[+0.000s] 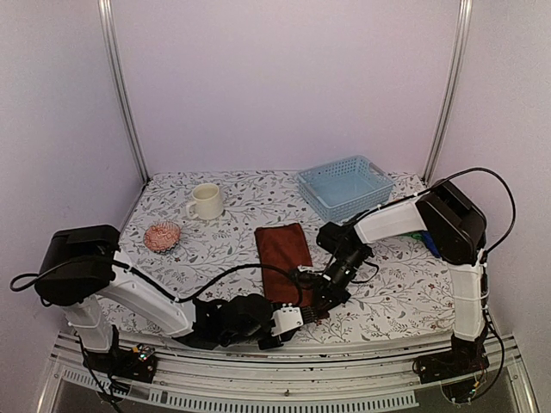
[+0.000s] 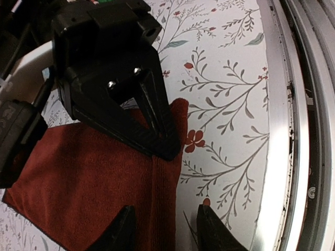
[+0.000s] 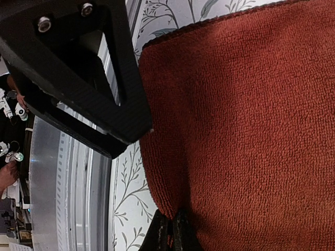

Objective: Roll the towels
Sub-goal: Roll the towel at the center of the board.

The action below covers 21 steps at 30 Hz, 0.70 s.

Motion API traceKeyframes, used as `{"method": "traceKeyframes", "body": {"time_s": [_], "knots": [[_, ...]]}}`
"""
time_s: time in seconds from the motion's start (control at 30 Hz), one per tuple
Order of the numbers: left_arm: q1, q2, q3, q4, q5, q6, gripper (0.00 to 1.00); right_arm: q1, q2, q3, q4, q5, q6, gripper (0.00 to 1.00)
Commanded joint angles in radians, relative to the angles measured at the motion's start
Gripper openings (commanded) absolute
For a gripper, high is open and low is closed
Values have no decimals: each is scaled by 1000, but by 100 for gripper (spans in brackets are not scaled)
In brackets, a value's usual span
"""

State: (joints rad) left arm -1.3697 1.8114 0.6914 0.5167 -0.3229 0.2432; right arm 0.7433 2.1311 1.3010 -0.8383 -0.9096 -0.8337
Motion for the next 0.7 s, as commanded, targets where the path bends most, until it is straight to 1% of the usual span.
{"method": "traceKeyframes", "body": {"time_s": [0.0,0.03,0.2,0.43,0.5,0.6,0.63,0.67], "knots": [[11,41,18,18,13,20,39,-2,29,12,-34,-13,-18,6],[20,51,27,12,17,18,35,-2,32,12,-32,-10,-17,6],[30,79,44,14,23,18,27,-3,47,21,-35,-9,-15,6],[34,99,51,-1,-11,14,19,-3,44,17,-35,-2,-15,6],[38,99,50,-1,-6,12,15,-5,45,17,-38,-6,-17,6],[50,94,51,-14,20,1,1,-6,45,18,-48,-14,-24,7],[54,89,52,-22,34,-8,0,-8,40,16,-50,-19,-26,8],[58,83,53,-29,49,-18,0,-10,29,9,-41,-20,-26,11]]}}
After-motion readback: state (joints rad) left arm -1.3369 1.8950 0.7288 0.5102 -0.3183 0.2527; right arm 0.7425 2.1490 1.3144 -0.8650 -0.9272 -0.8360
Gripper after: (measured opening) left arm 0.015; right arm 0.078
